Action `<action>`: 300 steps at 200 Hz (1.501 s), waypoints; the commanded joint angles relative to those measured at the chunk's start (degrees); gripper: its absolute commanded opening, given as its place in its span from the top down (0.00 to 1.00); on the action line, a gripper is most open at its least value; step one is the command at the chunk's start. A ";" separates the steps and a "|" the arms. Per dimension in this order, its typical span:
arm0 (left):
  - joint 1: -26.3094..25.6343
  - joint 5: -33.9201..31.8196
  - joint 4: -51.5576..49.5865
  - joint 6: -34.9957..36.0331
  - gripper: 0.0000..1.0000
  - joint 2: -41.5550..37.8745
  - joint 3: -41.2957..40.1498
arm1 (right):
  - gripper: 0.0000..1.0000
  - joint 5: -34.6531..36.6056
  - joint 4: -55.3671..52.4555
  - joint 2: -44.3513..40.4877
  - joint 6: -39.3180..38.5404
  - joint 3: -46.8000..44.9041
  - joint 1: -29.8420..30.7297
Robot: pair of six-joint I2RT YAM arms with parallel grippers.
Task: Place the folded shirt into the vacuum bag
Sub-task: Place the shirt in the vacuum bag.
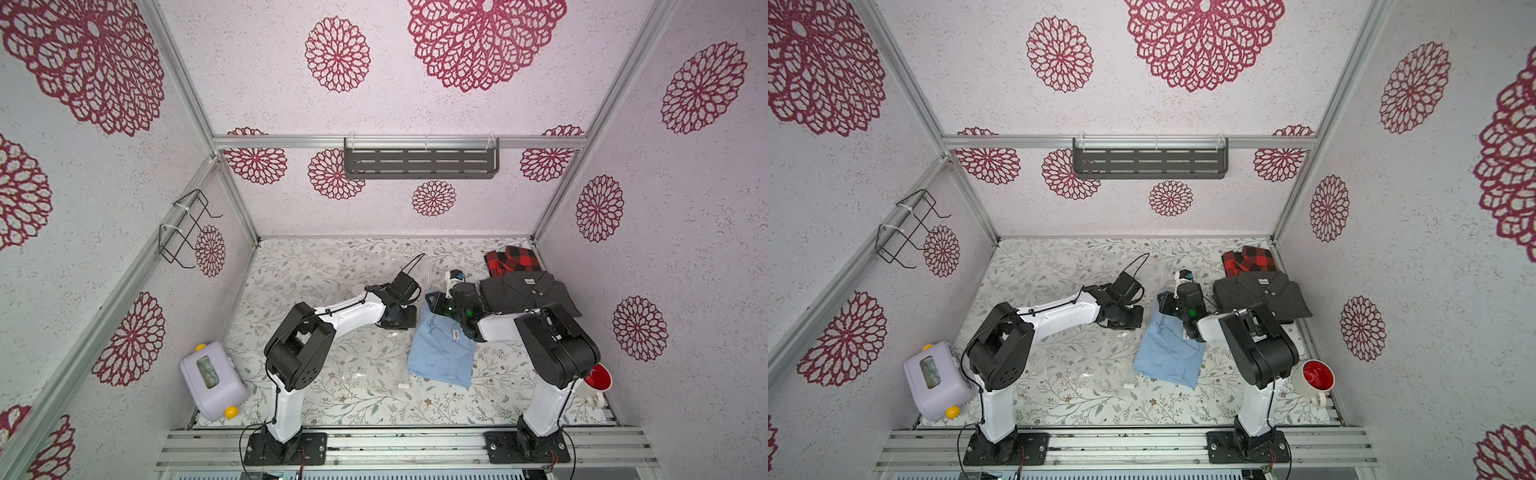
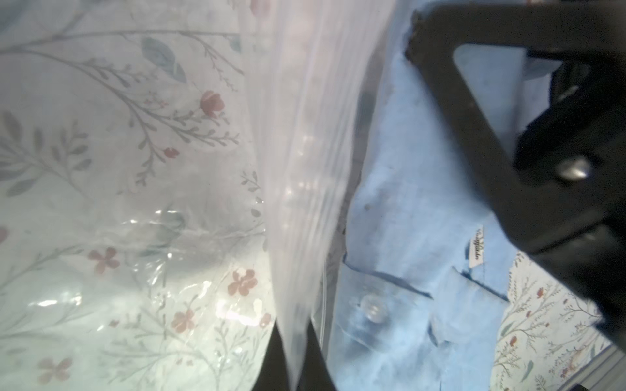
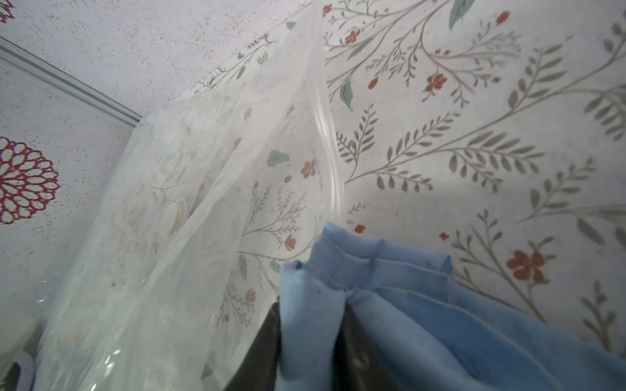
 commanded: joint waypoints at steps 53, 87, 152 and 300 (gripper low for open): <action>-2.20 -8.86 -12.14 1.76 1.00 3.64 9.74 | 0.21 0.67 -6.43 -10.94 -4.58 -0.65 -0.98; -3.18 -12.86 -16.40 2.17 1.00 6.99 13.95 | 0.17 0.10 -8.75 -14.80 -4.76 -3.74 -2.64; -5.18 -16.28 -21.24 2.93 1.00 12.10 19.01 | 0.19 -0.68 -14.49 -19.07 -5.96 -9.58 -9.85; -7.60 -18.56 -25.20 3.35 1.00 14.37 22.57 | 0.33 -25.30 1.28 -8.76 1.71 -15.52 -18.74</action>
